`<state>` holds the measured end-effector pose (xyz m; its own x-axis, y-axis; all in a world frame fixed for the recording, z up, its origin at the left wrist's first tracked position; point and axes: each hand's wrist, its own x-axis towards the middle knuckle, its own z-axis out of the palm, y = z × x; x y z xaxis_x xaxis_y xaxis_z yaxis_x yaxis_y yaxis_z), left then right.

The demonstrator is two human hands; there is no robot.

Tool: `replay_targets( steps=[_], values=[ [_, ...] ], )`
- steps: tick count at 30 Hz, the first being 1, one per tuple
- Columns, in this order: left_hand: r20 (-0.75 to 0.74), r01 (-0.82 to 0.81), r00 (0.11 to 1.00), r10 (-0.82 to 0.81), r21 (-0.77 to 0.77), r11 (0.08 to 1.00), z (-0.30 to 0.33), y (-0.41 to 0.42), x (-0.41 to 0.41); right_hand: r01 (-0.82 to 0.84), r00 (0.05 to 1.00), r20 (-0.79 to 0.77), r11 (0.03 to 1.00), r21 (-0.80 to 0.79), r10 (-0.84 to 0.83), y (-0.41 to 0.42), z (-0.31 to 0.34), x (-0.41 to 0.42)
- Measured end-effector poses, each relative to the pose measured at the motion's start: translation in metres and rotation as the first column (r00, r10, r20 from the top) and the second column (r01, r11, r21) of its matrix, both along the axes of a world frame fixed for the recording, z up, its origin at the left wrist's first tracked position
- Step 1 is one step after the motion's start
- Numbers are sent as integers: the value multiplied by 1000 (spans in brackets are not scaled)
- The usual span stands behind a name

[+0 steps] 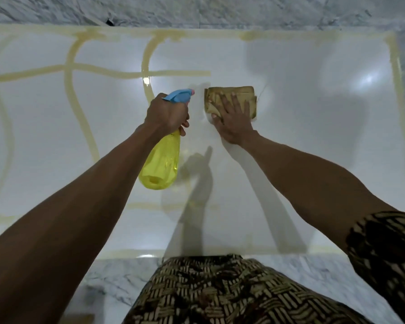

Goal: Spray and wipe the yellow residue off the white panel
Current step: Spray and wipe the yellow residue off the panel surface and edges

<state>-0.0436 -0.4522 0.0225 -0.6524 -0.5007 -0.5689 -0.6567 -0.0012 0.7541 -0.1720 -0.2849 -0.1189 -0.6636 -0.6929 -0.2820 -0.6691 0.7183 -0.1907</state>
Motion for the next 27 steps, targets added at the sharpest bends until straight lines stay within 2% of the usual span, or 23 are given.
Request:
replay_targets(
  steps=[15, 22, 24, 25, 27],
  values=[
    [-26, 36, 999, -35, 10, 999, 12, 71, 248, 52, 970, 231, 994, 96, -73, 80, 29, 304],
    [-34, 20, 999, -21, -28, 999, 29, 66, 307, -59, 921, 388, 973, 222, -33, 73, 56, 373],
    [-57, 31, 998, -34, -51, 998, 39, 60, 310, 34, 875, 476, 992, 123, -89, 66, 68, 371],
    [-70, 35, 997, -40, -65, 997, 45, 56, 310, 132, 828, 542, 989, 63, -145, 63, 74, 365],
    [-91, 39, 995, -47, -85, 996, 56, 49, 307, 406, 663, 695, 914, -21, -279, 57, 97, 346]
  ],
)
